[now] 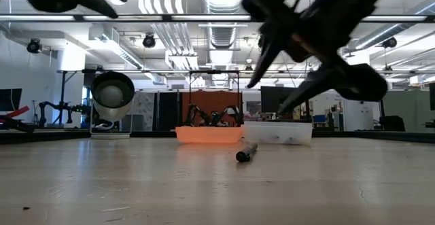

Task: Pick & place school supplies into a supply box
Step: Put the black pen into the orange supply box

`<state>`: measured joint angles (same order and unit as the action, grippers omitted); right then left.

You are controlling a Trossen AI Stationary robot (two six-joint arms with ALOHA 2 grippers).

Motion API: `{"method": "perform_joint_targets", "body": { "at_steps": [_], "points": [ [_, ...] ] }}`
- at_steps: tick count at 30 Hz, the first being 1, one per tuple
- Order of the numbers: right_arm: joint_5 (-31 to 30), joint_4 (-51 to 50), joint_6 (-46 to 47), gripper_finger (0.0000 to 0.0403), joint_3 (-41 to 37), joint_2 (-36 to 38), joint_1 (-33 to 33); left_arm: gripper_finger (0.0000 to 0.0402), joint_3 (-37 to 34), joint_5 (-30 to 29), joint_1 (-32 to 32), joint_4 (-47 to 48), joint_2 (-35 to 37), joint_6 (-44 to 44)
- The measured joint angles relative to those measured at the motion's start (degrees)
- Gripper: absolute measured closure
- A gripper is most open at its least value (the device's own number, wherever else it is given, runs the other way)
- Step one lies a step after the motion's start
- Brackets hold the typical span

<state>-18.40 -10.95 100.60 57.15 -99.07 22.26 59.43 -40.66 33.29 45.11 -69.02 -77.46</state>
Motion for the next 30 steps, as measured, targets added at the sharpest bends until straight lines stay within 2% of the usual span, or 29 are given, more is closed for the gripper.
{"method": "perform_joint_targets", "body": {
  "at_steps": [4,8,14,18,23,26,30],
  "points": [
    [1.7,-12.3,0.6,0.0193,10.4,-6.3,-2.6,0.0266,-8.3,0.4,0.2,-6.5,8.3,4.9],
    [5.4,-27.3,1.4,0.0193,21.5,-13.7,-4.9,0.0266,-13.3,1.1,0.3,-9.3,15.4,8.7],
    [10.6,-33.6,-2.2,0.0194,32.7,-21.7,-7.7,0.0266,-17.8,0.7,0.2,-9.6,23.4,11.4],
    [13.9,-37.5,-3.3,0.0194,35.2,-25.7,-9.0,0.0266,-20.2,-0.3,0.2,-9.6,26.9,11.1],
    [15.5,-38.2,-4.0,0.0203,35.3,-26.4,-9.8,0.0266,-22.1,-0.3,0.2,-10.6,29.2,9.7],
    [15.7,-38.9,-6.0,0.0231,35.1,-26.4,-10.2,0.0266,-22.7,-0.4,0.2,-10.6,29.9,10.6],
    [15.1,-40.9,-8.0,0.0299,34.2,-26.4,-10.5,0.0266,-23.0,-0.4,0.2,-10.6,29.8,11.5]
  ]
}}
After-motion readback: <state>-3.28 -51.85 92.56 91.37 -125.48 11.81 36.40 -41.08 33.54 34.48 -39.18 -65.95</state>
